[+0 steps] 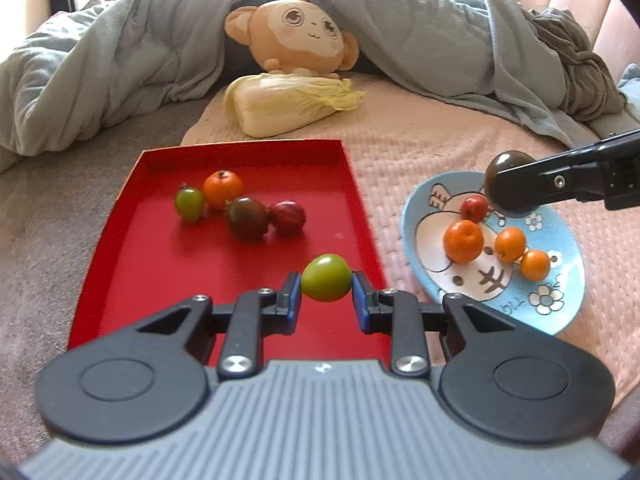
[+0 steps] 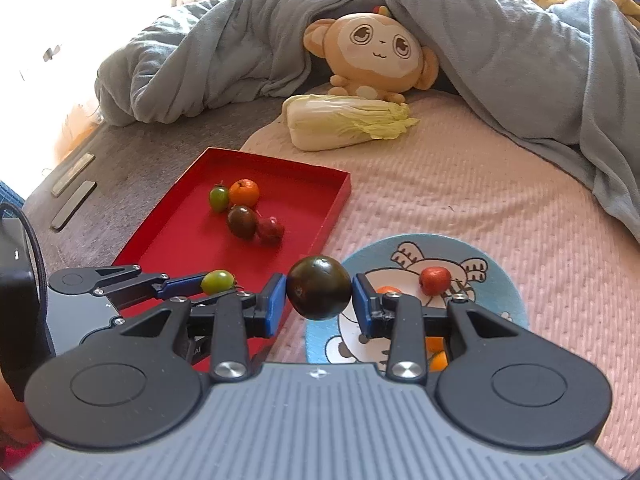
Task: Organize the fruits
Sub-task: 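Carry the green and dark brown tomatoes over the blue plate, then lower both tomatoes onto the plate and open both grippers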
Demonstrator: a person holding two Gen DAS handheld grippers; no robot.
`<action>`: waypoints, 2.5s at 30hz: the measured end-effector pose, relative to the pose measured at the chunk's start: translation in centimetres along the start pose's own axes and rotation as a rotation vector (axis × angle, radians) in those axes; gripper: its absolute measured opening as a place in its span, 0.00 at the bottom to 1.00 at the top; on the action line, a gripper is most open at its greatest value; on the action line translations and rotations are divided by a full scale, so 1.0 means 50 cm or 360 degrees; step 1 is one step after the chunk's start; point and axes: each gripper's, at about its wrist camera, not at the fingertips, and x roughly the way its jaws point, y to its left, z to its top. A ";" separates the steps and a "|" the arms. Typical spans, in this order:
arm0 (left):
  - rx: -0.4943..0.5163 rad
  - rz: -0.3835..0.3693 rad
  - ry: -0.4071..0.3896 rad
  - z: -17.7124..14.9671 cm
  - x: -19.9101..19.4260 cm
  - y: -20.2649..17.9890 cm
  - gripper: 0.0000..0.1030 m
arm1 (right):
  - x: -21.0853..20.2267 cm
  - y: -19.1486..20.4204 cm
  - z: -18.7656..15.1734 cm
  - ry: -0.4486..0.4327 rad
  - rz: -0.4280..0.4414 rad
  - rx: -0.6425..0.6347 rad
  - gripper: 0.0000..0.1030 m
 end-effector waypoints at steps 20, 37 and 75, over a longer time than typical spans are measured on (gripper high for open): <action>0.0128 -0.0102 -0.0013 0.010 0.010 -0.089 0.29 | -0.041 -0.080 -0.015 -0.0040 -0.0073 0.0131 0.40; 0.0300 -0.0197 0.0027 -0.003 0.046 -0.199 0.30 | -0.012 -0.196 -0.040 0.0065 -0.0252 0.0284 0.40; 0.0328 -0.0230 0.0024 0.011 0.081 -0.224 0.51 | 0.116 -0.224 -0.019 0.0248 -0.0347 0.0281 0.42</action>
